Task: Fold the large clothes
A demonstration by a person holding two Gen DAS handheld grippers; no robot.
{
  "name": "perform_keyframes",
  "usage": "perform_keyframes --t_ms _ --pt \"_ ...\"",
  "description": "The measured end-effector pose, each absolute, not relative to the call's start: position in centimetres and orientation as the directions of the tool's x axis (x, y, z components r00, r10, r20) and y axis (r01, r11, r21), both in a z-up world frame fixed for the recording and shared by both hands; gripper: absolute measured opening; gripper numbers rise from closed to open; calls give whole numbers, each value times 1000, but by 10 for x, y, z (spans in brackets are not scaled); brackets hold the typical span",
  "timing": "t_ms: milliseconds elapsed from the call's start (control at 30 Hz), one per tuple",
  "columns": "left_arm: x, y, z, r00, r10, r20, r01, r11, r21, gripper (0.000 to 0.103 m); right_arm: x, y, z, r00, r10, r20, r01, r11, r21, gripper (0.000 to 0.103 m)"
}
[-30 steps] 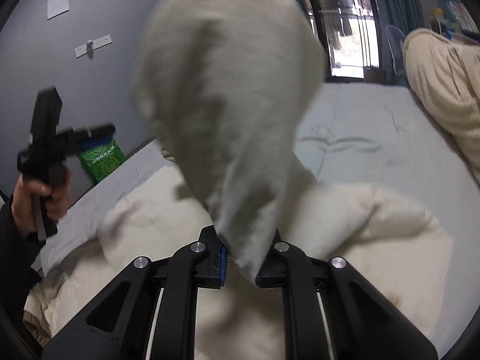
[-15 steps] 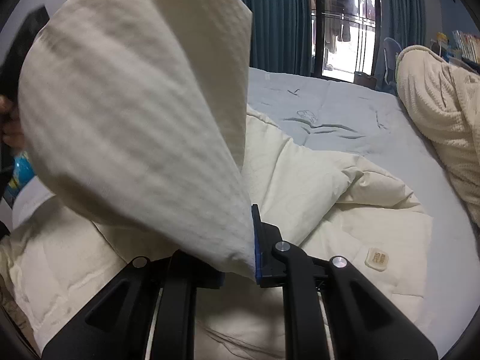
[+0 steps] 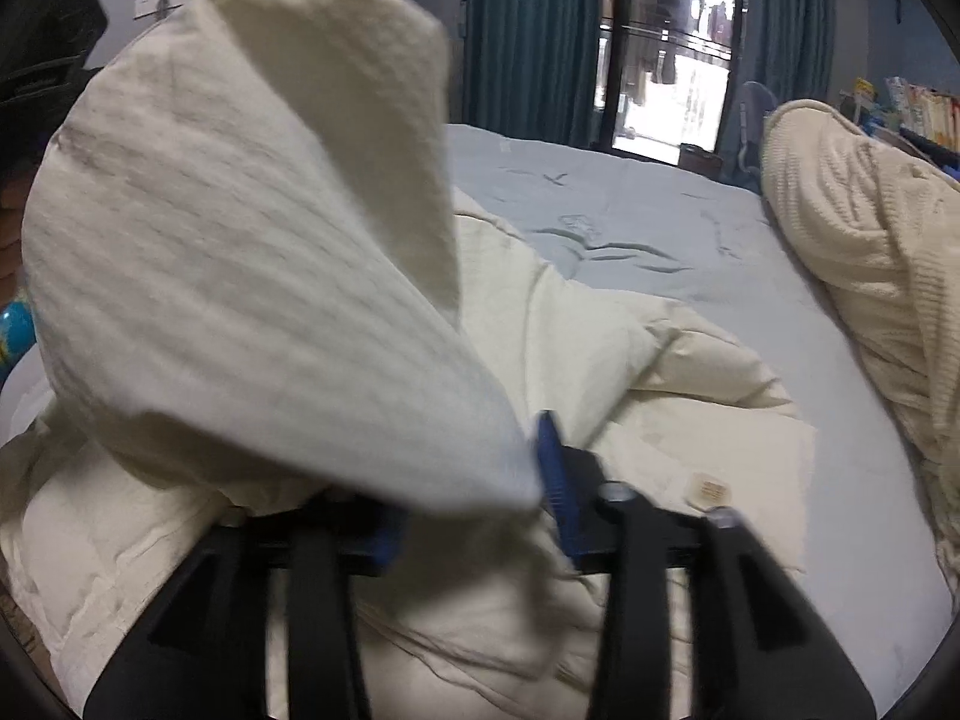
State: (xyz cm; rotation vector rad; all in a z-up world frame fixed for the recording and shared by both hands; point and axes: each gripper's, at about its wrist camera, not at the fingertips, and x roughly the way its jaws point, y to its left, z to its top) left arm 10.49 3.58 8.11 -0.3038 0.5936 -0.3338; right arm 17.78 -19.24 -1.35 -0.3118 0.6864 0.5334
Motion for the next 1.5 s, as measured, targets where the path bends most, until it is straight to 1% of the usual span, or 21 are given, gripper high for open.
perform_keyframes --t_ms 33,167,267,367,467,500,600,733,767,800,867,933,1033,1067,1133,1167,1267,1300,1433,1467,1500 --pt "103 39 81 781 -384 -492 214 905 -367 9 176 -196 -12 649 353 -674 -549 831 -94 71" --pt "99 45 77 781 -373 -501 194 908 -372 9 163 -215 -2 619 404 -674 -541 841 7 71" --pt "95 46 77 786 -355 -506 188 917 -352 9 163 -229 2 544 500 -674 -528 828 189 71" --pt "90 44 77 790 -337 -512 183 927 -328 9 163 -240 0 497 561 -662 -487 812 321 71" --pt "86 41 74 787 -328 -522 176 931 -319 9 176 -252 -8 445 634 -632 -416 772 481 72" --pt "84 40 72 784 -325 -529 175 933 -315 9 179 -254 -12 427 653 -625 -396 757 520 75" --pt "74 35 64 774 -315 -549 169 939 -301 9 195 -253 -32 334 735 -590 -314 677 665 75" --pt "65 29 54 758 -305 -577 159 944 -289 9 210 -236 -59 215 823 -526 -234 566 790 73" --pt "64 28 53 756 -306 -578 159 943 -291 9 214 -229 -63 190 838 -512 -228 545 807 64" --pt "63 28 52 756 -307 -578 160 943 -293 9 217 -221 -70 156 851 -502 -226 525 820 41" --pt "65 31 54 759 -311 -573 160 941 -298 9 220 -211 -75 150 857 -493 -229 515 826 16" --pt "65 32 55 761 -315 -567 160 938 -307 9 221 -210 -60 223 863 -452 -299 502 811 13" --pt "64 29 54 760 -325 -563 170 935 -312 9 222 -228 -32 368 882 -294 -380 431 818 12" --pt "64 25 52 752 -339 -565 178 930 -322 9 225 -234 -27 409 871 -272 -389 436 811 12" --pt "66 13 45 725 -352 -592 199 930 -308 9 233 -239 -33 433 854 -288 -364 458 811 12" --pt "67 1 38 700 -341 -628 216 939 -269 9 237 -241 -40 432 843 -319 -330 477 814 12" --pt "70 -28 11 627 -267 -732 248 959 -138 9 240 -240 -67 342 788 -511 -226 597 770 13" --pt "70 -35 1 603 -249 -758 258 960 -110 9 238 -239 -73 314 768 -558 -203 629 750 15" --pt "69 -47 -18 552 -222 -803 279 958 -73 9 228 -237 -70 299 726 -620 -209 683 699 18" --pt "69 -46 -19 549 -225 -805 277 958 -79 9 226 -237 -67 303 715 -630 -202 695 690 21" --pt "69 -43 -17 550 -234 -802 272 958 -93 9 224 -237 -65 305 695 -651 -193 715 672 30"
